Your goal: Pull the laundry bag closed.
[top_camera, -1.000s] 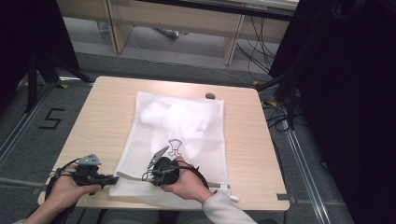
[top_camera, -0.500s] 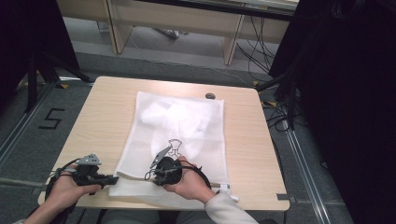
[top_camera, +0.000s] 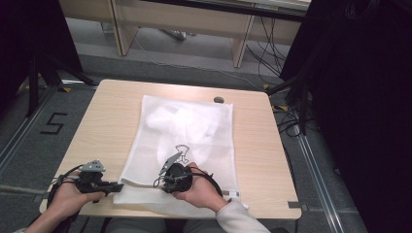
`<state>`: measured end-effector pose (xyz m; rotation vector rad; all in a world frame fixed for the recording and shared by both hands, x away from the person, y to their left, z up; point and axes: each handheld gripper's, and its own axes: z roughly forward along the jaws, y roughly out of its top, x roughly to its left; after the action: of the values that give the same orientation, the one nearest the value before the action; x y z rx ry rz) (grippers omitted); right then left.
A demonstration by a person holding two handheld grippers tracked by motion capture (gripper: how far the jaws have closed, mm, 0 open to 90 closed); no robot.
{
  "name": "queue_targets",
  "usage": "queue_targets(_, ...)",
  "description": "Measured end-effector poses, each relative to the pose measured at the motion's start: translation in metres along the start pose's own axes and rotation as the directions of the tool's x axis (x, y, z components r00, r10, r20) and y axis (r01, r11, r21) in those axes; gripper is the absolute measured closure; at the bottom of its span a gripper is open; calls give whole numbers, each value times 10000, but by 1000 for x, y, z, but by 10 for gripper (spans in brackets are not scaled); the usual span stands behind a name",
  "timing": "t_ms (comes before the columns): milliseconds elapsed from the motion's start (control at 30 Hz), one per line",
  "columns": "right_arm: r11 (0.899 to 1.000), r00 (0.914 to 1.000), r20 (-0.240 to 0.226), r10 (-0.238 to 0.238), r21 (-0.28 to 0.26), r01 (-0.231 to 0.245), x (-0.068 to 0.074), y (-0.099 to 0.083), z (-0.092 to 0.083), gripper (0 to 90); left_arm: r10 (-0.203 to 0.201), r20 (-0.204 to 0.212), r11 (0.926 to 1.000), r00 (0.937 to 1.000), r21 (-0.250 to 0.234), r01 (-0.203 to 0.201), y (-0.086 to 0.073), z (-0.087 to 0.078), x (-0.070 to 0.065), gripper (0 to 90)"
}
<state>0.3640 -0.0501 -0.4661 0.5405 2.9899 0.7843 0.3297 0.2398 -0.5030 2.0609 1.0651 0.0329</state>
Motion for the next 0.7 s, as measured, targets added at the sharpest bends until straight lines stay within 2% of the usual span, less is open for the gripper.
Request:
queue_targets(33,10000,10000,-29,9,-15,-9,0,0,0,823,-56,-88,9997,9999,-231,54,-1,1,-1,858)
queue_targets(67,10000,10000,-29,9,-15,-9,0,0,0,823,-56,-88,9997,9999,-231,54,-1,1,-1,858)
queue_targets(100,10000,10000,-91,-28,-1,27,0,0,-1,823,14,-34,10000,10000,16,-14,0,0,0,858)
queue_targets(133,10000,10000,-91,-13,7,13,0,-1,-1,823,-29,-67,9999,10000,-133,28,0,1,0,857)
queue_targets(167,10000,10000,-32,-21,-9,21,0,-1,-2,823,0,-15,10000,10000,-7,0,0,0,0,857)
queue_targets(300,10000,10000,-51,7,8,-7,0,-2,-3,823,-23,-49,10000,10000,-58,22,0,0,0,857)
queue_targets(333,9999,9999,-65,114,23,-113,0,-2,-3,823,-64,-86,9997,9999,-250,62,-1,1,-1,858)
queue_targets(400,10000,10000,-47,61,-12,-61,0,-3,-4,823,8,-39,10000,10000,0,-8,0,0,0,857)
queue_targets(433,10000,10000,26,-29,-71,29,0,-3,-4,822,-59,-95,9996,9999,-268,56,-1,1,-1,857)
queue_targets(500,10000,10000,15,-19,-35,20,-1,-3,-5,822,-5,-46,10000,10000,-13,5,0,0,0,857)
queue_targets(600,10000,10000,66,24,-18,-24,-2,-5,-6,823,-43,-79,9997,10000,-225,41,-1,1,-1,858)
queue_targets(700,10000,10000,30,19,-45,-19,-2,-6,-7,823,-43,-94,9997,9999,-235,41,-1,1,-1,857)
